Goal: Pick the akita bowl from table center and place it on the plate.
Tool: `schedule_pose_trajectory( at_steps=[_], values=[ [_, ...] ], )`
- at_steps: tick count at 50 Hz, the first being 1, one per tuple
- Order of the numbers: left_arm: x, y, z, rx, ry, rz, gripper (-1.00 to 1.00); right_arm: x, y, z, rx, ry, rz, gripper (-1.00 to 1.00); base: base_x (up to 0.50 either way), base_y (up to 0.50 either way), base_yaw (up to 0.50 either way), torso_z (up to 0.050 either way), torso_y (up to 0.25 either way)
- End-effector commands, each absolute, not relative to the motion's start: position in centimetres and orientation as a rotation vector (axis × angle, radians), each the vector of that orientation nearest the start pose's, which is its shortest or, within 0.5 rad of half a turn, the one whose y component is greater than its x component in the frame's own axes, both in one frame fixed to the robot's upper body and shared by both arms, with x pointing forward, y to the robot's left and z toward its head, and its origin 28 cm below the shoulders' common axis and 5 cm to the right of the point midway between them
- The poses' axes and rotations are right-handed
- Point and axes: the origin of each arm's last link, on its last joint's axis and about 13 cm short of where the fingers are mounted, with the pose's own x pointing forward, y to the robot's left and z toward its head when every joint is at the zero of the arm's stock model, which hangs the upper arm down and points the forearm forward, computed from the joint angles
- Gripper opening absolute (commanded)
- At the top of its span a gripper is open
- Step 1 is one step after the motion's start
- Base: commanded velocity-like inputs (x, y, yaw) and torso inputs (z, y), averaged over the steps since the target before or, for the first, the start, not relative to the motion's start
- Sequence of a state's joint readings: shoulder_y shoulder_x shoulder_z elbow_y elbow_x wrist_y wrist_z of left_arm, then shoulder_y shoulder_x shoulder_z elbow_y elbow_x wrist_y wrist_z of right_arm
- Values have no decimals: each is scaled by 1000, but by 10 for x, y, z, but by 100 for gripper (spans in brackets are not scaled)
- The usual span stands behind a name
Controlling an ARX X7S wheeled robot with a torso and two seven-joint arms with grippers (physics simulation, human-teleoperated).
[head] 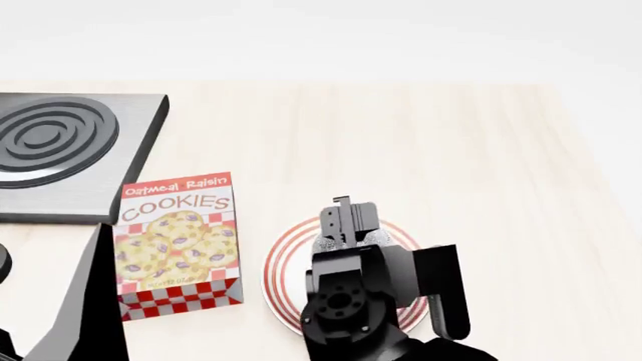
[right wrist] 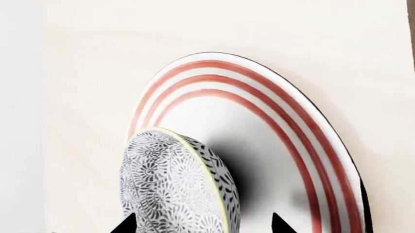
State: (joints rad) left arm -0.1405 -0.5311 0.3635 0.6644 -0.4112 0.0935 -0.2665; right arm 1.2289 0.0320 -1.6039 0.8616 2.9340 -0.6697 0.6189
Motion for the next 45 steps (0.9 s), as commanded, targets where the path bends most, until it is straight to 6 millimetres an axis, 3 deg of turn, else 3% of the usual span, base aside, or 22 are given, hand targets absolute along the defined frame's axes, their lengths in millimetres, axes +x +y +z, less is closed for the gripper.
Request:
schedule_pose_trajectory(
  at_steps=[1,11,15,19,23,28,33,38,45],
  values=[
    [191,207,167,-84,-663,-345,100,380,-1,152,1296,537,-609,100,0,0,0,0,0],
    [190,206,168,-82,-665,-349,100,333,-16,172,1300,432,-612,100,0,0,0,0,0],
    [188,206,169,-81,-668,-351,100,316,-20,187,1291,370,-552,100,0,0,0,0,0],
    [188,206,170,-84,-671,-349,100,301,-29,193,1175,266,-411,100,0,0,0,0,0],
    [187,206,170,-82,-672,-350,100,290,-37,187,944,145,-379,100,0,0,0,0,0],
    [186,206,171,-81,-672,-353,100,279,-42,161,855,110,-336,100,0,0,0,0,0],
    [186,205,170,-79,-670,-354,100,265,-49,153,732,40,-297,100,0,0,0,0,0],
    [186,204,169,-78,-666,-357,100,246,-56,148,336,-123,-385,100,0,0,0,0,0],
    [184,203,167,-79,-661,-359,100,221,-62,133,41,-234,-344,100,0,0,0,0,0]
  ],
)
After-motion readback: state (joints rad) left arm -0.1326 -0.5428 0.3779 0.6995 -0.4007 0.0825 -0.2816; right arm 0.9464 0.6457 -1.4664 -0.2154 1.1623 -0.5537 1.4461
